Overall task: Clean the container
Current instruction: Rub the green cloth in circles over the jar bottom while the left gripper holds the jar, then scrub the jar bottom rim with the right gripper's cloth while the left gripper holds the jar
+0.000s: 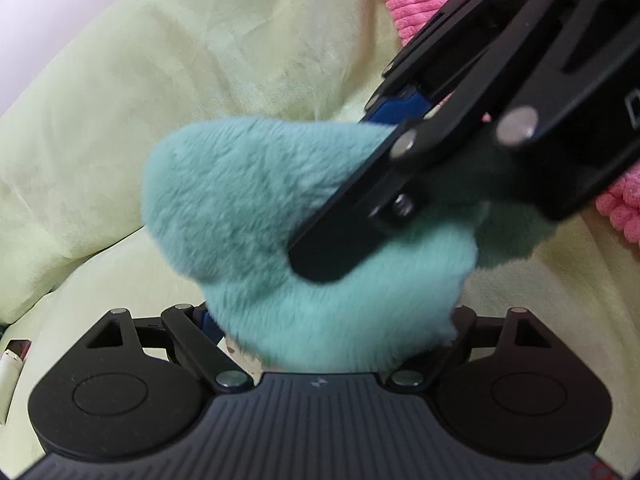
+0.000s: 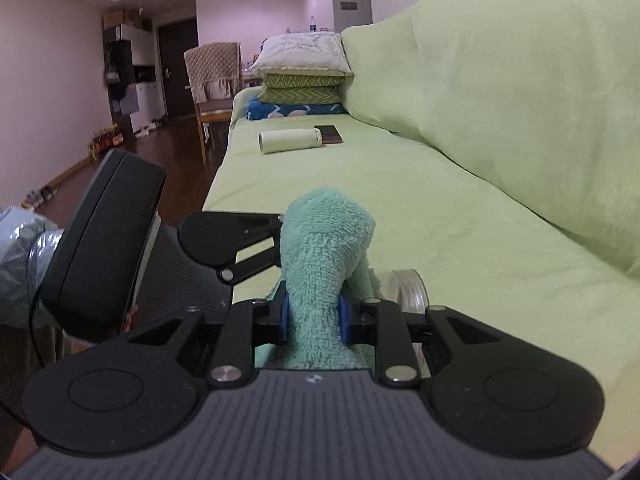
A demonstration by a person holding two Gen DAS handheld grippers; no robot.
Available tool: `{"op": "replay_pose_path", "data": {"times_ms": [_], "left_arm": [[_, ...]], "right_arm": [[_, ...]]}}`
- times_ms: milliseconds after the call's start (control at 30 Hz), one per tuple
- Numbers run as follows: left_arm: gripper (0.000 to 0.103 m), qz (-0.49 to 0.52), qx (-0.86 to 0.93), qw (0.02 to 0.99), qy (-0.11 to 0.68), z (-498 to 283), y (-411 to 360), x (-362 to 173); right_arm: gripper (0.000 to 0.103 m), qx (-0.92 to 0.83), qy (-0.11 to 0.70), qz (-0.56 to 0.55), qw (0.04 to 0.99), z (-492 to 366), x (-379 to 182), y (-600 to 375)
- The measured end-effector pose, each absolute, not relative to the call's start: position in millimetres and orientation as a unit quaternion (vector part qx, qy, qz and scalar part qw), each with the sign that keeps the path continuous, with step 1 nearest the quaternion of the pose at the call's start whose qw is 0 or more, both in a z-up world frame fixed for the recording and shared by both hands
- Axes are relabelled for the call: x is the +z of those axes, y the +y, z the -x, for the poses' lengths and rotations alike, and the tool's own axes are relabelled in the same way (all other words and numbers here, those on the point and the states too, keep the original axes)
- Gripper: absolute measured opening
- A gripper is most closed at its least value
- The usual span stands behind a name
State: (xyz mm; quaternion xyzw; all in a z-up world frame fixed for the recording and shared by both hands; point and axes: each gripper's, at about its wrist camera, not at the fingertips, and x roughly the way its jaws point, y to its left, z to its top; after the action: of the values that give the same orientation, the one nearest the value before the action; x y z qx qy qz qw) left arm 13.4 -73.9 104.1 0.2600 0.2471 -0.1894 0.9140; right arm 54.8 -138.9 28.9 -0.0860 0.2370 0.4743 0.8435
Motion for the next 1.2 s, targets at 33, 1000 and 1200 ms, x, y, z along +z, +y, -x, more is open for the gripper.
{"op": "replay_pose_path", "data": {"times_ms": [33,1000,1200], "left_arm": [[0.085,-0.26,-0.189,0.914,0.248,-14,-75,103],[0.086,-0.294,-0.177,0.91,0.235,-27,-96,97],[0.085,-0.335,-0.168,0.9,0.222,-24,-104,89]], "right_arm": [[0.02,0.47,0.233,0.085,0.847,-55,28,-139],[0.02,0.419,0.245,0.064,0.872,-62,35,-159],[0.02,0.461,0.244,0.075,0.85,-54,28,-142]]}}
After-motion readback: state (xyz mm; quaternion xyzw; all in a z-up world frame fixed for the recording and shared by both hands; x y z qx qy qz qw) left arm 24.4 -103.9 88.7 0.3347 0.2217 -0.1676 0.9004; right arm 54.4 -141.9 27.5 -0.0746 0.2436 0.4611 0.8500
